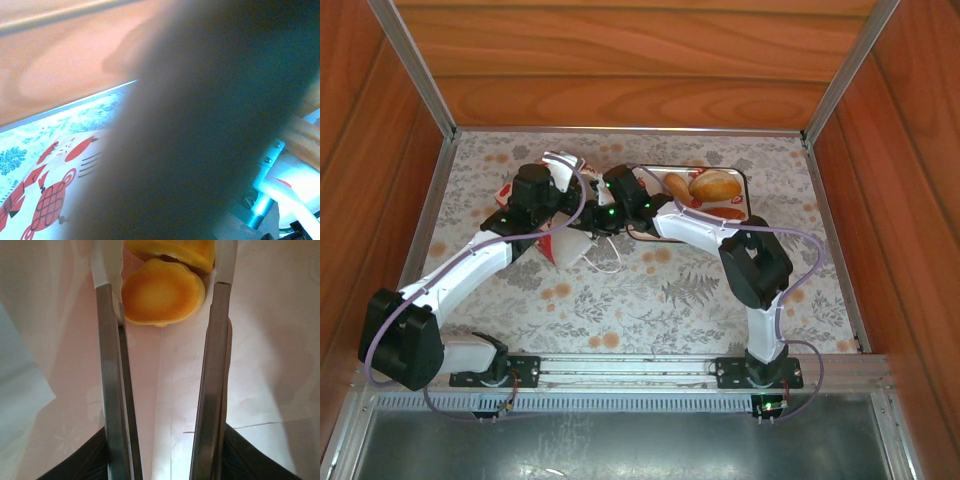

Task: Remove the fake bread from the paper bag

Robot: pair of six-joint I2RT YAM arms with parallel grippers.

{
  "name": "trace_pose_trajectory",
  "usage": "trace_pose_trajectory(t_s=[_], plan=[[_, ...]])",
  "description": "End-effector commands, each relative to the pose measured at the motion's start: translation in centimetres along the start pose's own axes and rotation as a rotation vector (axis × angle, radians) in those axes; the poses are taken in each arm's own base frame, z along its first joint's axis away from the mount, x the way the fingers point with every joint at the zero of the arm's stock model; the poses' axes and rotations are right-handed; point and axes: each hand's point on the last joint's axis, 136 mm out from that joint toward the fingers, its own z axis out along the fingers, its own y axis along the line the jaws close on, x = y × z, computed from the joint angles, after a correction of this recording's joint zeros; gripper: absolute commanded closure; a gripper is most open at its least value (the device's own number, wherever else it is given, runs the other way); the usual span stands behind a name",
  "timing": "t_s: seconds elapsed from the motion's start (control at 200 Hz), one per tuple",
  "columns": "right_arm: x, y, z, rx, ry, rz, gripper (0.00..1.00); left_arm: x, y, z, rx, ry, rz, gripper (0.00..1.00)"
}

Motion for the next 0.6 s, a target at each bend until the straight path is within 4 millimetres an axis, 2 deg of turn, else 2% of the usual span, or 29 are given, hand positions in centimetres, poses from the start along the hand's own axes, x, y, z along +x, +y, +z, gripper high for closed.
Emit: trace_pose_trajectory(t_s=[0.0, 0.15, 0.43, 0.525, 0.6], plan=[[-1.9, 0.7, -0.1, -0.028, -0.041, -0.023, 0.52, -1.8, -0.1, -0.8, 0.018, -0.053, -0.020, 1.00], [-2.3, 1.6, 0.3, -0.064, -0.035, -0.039, 0.52, -1.9, -0.2, -0.8, 0.024, -0.056, -0.020, 1.00], [-2.3, 0.6, 1.0, -0.049, -0.027, -0.003, 0.52, -1.9, -0.2, -0.9, 0.025, -0.058, -0.021, 1.00], [-2.4, 0.4, 0.7, -0.030, -0.045, -0.007, 0.59, -1.9, -0.1, -0.9, 0.020, -0.059, -0.019, 1.00], [-2.4, 0.2, 0.4, -0.012, -0.054, -0.010, 0.73, -2.0, 0.0, -1.1, 0.011, -0.063, -0.019, 1.00]])
